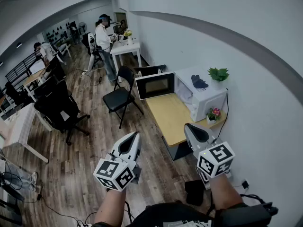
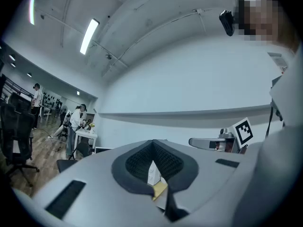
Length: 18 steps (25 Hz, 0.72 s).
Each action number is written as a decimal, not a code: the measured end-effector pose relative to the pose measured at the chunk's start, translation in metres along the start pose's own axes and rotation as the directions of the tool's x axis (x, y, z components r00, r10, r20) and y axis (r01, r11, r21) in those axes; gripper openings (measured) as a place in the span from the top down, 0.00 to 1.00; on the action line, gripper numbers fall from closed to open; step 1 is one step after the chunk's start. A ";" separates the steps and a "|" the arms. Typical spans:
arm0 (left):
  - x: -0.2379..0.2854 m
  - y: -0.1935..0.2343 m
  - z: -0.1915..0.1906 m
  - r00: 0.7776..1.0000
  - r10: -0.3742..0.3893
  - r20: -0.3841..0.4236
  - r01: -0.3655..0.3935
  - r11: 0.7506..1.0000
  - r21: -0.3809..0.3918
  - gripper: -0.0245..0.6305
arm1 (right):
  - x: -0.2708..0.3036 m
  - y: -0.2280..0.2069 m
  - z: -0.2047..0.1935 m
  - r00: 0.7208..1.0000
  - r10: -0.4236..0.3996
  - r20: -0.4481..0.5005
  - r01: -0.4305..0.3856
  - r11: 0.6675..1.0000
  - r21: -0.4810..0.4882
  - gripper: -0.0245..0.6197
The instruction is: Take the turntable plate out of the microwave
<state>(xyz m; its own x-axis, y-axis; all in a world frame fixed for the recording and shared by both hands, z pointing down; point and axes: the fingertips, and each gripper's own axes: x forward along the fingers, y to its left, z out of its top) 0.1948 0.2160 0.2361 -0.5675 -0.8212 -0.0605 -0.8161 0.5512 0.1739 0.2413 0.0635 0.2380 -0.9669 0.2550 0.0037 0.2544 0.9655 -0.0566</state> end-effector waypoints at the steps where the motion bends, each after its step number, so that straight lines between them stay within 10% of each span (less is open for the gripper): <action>1: 0.000 0.000 0.001 1.000 0.002 0.001 -0.002 1.000 0.003 0.96 | -0.001 0.000 0.000 1.000 -0.001 0.001 0.001 1.000 0.002 0.95; 18: -0.005 0.006 -0.002 1.000 0.014 -0.013 -0.014 1.000 0.020 0.96 | 0.000 0.006 -0.002 1.000 0.009 0.015 -0.009 0.999 0.034 0.95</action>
<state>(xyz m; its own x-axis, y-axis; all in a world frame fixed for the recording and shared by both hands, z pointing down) 0.1933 0.2231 0.2391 -0.5777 -0.8150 -0.0448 -0.8100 0.5656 0.1548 0.2427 0.0699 0.2399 -0.9648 0.2628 -0.0117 0.2628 0.9606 -0.0902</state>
